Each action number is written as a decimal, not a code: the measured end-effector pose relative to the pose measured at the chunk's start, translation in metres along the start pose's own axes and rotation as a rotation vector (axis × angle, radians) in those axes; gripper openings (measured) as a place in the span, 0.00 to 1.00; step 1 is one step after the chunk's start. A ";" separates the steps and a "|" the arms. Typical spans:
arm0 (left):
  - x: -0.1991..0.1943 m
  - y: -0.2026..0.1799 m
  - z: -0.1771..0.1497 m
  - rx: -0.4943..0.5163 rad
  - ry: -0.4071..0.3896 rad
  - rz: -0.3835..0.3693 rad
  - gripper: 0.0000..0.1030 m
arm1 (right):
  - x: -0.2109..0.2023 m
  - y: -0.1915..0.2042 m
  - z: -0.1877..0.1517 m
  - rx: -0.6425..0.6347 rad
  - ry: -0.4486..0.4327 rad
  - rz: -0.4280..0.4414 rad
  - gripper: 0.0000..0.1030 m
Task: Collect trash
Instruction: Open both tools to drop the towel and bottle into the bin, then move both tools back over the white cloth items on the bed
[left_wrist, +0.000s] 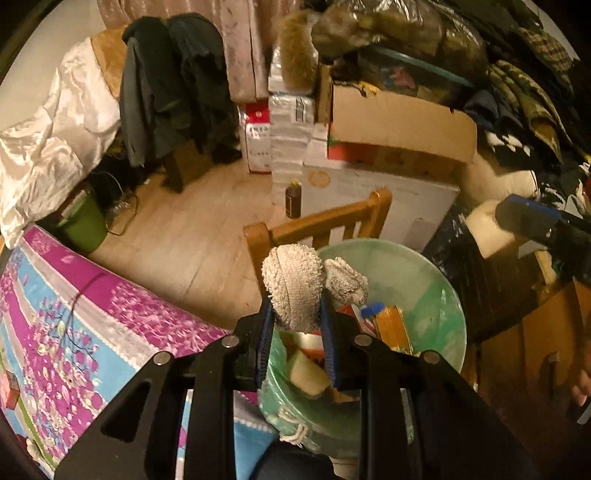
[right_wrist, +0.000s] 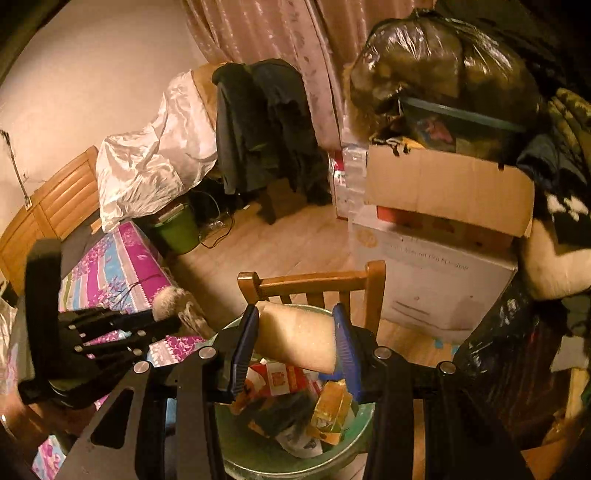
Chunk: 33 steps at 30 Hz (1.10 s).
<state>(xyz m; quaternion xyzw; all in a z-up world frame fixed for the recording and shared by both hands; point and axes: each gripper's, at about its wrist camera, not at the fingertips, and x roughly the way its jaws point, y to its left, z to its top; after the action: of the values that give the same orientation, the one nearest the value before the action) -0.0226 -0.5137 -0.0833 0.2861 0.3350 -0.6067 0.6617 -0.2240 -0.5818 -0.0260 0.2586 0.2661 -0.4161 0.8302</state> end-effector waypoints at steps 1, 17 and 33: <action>0.002 -0.002 0.000 0.004 0.006 -0.005 0.22 | 0.001 0.001 0.000 -0.001 0.001 0.004 0.42; 0.001 0.000 -0.002 -0.030 0.018 -0.048 0.54 | 0.001 -0.013 0.003 0.033 -0.023 -0.001 0.58; -0.064 0.067 -0.062 -0.201 -0.198 0.319 0.65 | -0.005 0.069 -0.010 -0.098 -0.143 0.106 0.64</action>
<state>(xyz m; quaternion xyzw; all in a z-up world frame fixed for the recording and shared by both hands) 0.0357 -0.4193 -0.0725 0.2068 0.2778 -0.4831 0.8042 -0.1718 -0.5368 -0.0155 0.2008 0.2121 -0.3755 0.8796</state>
